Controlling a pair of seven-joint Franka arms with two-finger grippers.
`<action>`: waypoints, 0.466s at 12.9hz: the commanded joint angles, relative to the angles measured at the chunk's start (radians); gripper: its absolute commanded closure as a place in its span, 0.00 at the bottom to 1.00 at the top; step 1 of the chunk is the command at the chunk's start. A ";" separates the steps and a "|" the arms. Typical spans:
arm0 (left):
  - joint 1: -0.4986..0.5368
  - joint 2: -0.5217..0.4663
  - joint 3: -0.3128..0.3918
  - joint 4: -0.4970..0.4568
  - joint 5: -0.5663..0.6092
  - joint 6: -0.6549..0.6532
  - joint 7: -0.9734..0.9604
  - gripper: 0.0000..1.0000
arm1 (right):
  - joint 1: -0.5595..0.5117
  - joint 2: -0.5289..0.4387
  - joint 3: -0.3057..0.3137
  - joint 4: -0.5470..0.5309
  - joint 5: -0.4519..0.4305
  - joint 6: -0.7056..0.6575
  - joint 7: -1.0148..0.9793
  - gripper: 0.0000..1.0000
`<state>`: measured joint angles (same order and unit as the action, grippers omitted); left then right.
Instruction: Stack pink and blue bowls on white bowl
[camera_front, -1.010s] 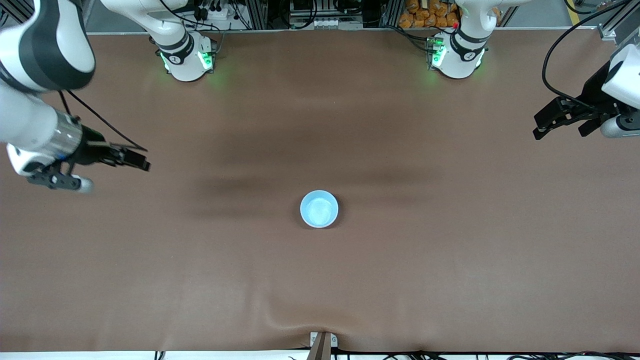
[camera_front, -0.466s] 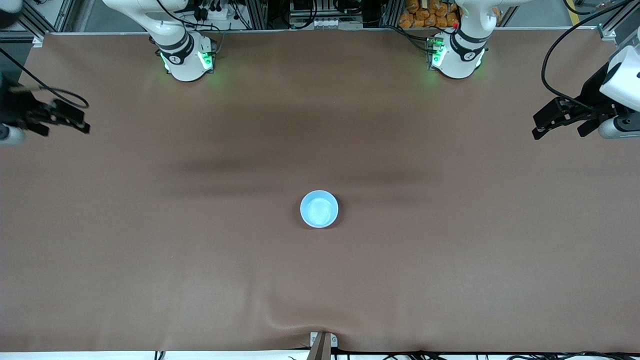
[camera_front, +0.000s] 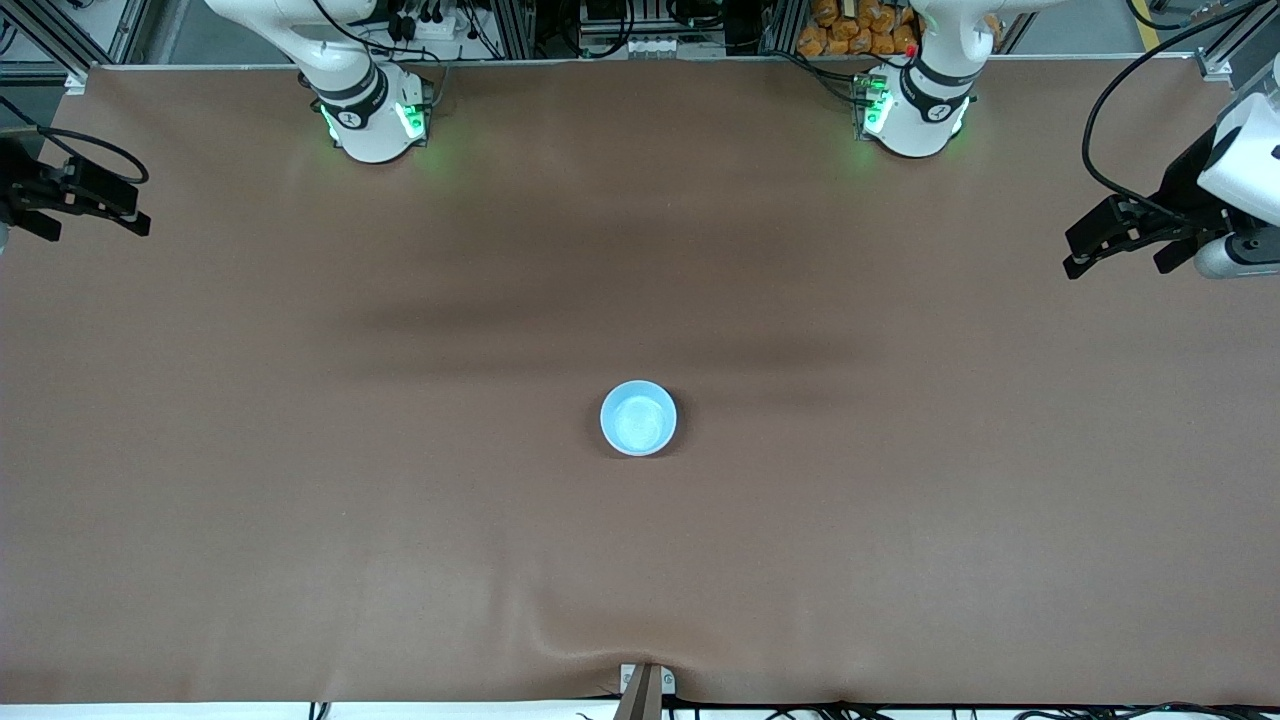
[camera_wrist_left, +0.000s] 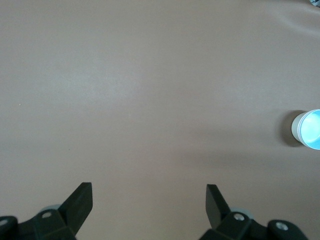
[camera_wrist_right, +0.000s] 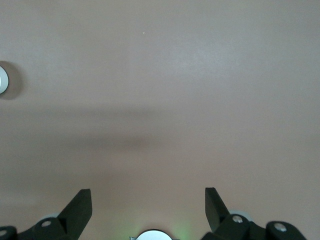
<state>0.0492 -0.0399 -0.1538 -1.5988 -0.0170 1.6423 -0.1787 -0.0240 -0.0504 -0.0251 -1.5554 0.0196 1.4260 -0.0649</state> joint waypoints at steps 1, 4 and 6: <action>0.008 0.002 -0.006 0.010 0.005 -0.018 0.018 0.00 | -0.011 0.006 0.017 0.020 -0.017 -0.030 0.101 0.00; 0.008 0.003 -0.006 0.010 0.005 -0.018 0.019 0.00 | -0.013 0.007 0.017 0.017 -0.010 -0.029 0.100 0.00; 0.008 0.003 -0.006 0.010 0.005 -0.018 0.019 0.00 | -0.013 0.007 0.017 0.017 -0.009 -0.029 0.099 0.00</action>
<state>0.0493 -0.0381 -0.1538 -1.5989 -0.0170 1.6398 -0.1787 -0.0240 -0.0483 -0.0217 -1.5555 0.0194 1.4133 0.0150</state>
